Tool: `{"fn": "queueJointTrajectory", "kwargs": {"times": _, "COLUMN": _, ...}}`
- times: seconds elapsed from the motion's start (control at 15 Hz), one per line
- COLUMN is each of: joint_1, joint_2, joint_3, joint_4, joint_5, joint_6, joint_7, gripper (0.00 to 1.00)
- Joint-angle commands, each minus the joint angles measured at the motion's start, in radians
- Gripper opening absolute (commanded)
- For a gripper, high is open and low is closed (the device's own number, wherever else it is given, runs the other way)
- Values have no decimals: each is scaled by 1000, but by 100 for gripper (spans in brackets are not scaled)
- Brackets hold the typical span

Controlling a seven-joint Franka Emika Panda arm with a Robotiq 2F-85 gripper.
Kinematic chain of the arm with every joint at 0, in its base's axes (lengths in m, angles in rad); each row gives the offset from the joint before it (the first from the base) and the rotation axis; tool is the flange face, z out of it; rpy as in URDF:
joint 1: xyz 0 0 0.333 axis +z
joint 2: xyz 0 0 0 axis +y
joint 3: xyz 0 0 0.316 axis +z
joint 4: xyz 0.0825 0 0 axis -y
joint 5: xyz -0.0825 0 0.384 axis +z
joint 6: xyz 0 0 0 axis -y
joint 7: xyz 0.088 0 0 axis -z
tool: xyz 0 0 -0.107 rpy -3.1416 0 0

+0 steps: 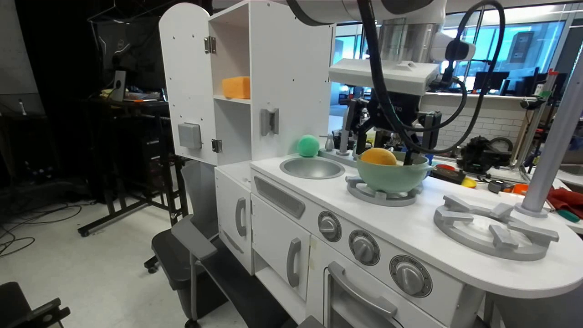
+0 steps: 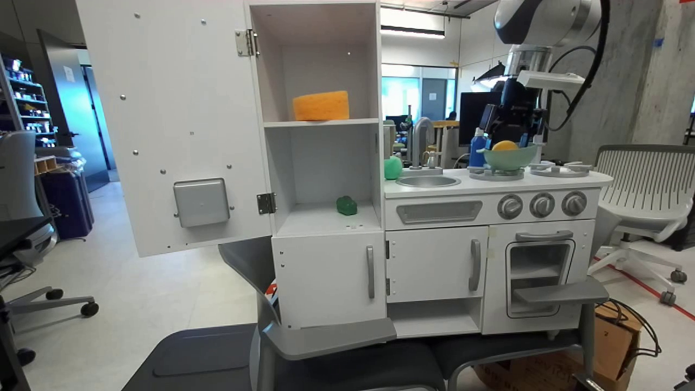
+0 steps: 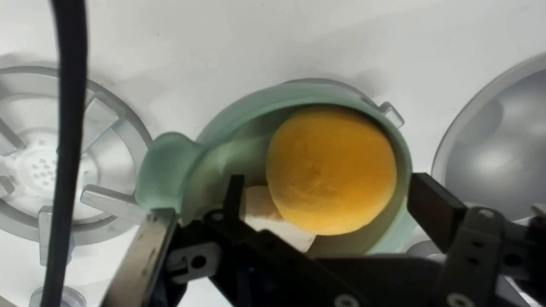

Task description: Open the cabinet, then put the square and circle cushions in the top and bottom compartments of the cabinet

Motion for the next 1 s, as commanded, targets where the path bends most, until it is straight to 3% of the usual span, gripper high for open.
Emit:
{"fn": "queueJointTrajectory", "kwargs": {"times": 0.0, "joint_1": -7, "joint_2": 44, "joint_3": 5, "joint_4": 87, "joint_5": 17, "joint_6": -67, "joint_7": -23, "gripper": 65}}
{"fn": "queueJointTrajectory", "kwargs": {"times": 0.33, "joint_1": -8, "joint_2": 62, "joint_3": 5, "joint_4": 124, "joint_5": 17, "joint_6": -98, "joint_7": -22, "gripper": 27}}
{"fn": "queueJointTrajectory", "kwargs": {"times": 0.6, "joint_1": -13, "joint_2": 67, "joint_3": 6, "joint_4": 153, "joint_5": 20, "joint_6": -87, "joint_7": -26, "gripper": 3}}
{"fn": "queueJointTrajectory", "kwargs": {"times": 0.93, "joint_1": -4, "joint_2": 31, "joint_3": 22, "joint_4": 156, "joint_5": 12, "joint_6": -56, "joint_7": -36, "gripper": 5}}
